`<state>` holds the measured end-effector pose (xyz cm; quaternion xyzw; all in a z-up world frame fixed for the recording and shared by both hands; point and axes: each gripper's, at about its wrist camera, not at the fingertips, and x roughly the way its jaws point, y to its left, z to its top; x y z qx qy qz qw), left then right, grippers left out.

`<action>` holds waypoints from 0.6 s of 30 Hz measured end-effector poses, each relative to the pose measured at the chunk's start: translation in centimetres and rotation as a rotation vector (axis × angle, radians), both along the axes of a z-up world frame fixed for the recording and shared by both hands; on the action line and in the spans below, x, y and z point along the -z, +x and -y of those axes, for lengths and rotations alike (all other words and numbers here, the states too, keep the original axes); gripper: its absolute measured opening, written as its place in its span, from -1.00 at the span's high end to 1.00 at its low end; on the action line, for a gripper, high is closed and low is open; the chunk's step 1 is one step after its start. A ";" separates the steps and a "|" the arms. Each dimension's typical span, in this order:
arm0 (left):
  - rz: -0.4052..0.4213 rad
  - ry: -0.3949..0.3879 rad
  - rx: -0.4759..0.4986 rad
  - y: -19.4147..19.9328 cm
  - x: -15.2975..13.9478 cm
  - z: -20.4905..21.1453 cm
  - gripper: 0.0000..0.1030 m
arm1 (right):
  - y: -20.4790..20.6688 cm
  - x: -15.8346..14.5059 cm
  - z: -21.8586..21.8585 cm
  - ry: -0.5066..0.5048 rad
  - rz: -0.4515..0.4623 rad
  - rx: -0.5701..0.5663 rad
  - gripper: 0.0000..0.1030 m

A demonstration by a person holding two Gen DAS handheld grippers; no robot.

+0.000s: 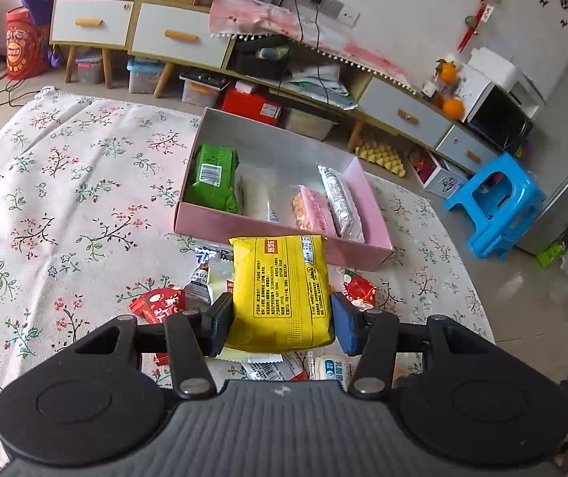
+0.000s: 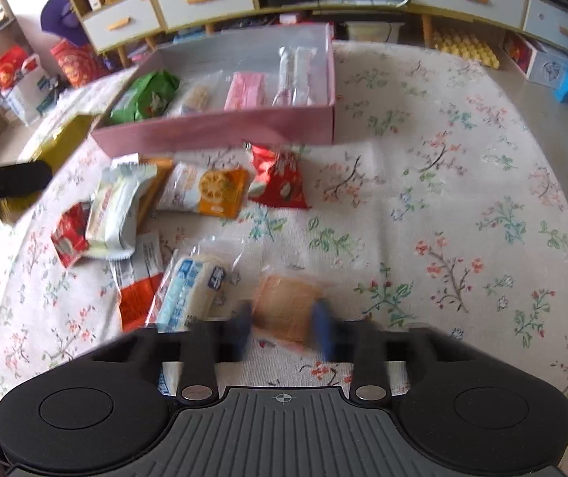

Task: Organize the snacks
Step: 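Grasp yellow pack with left tool while right tool grasps wafer biscuit pack, then place yellow pack and wafer pack into the pink box, opening both tools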

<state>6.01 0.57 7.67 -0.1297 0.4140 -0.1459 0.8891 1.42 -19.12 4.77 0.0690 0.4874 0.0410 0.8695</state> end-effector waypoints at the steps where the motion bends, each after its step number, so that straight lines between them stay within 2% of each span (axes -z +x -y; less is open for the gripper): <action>1: 0.001 0.001 -0.003 0.0 0.0 -0.1 0.06 | -0.1 -0.4 0.3 0.014 0.012 0.010 0.98; 4: 0.003 0.013 -0.010 0.0 0.1 -0.2 0.06 | 0.2 -0.4 0.8 0.024 -0.001 0.009 0.96; 7: -0.009 0.014 -0.006 0.1 0.3 -0.1 0.06 | 0.5 0.8 0.2 0.019 -0.054 0.008 0.63; 9: -0.008 0.016 0.003 0.0 0.3 0.1 0.06 | 0.5 0.7 -0.4 0.009 -0.040 -0.011 0.09; 10: -0.005 0.020 0.007 0.0 0.3 0.2 0.06 | 0.5 0.6 -0.6 0.011 -0.029 -0.016 -0.37; 11: -0.003 0.024 0.009 -0.1 0.3 0.3 0.06 | 0.5 0.5 -0.9 0.013 -0.017 -0.023 -0.51; 12: -0.002 0.027 0.008 -0.1 0.4 0.3 0.06 | 0.6 0.6 -1.2 0.009 -0.014 -0.038 -0.50; 13: -0.004 0.029 0.007 0.0 0.4 0.3 0.06 | 0.6 0.8 -1.4 -0.005 -0.016 -0.046 -0.39; 14: -0.006 0.029 0.005 0.0 0.5 0.2 0.06 | 0.7 1.2 -1.6 -0.037 -0.025 -0.043 0.10; 15: -0.008 0.028 0.002 0.0 0.5 0.1 0.06 | 0.9 1.6 -1.8 -0.062 -0.039 -0.043 0.37; 18: -0.005 0.028 -0.004 -0.1 0.4 -0.1 0.06 | 0.7 1.2 -1.0 -0.040 -0.018 -0.018 0.36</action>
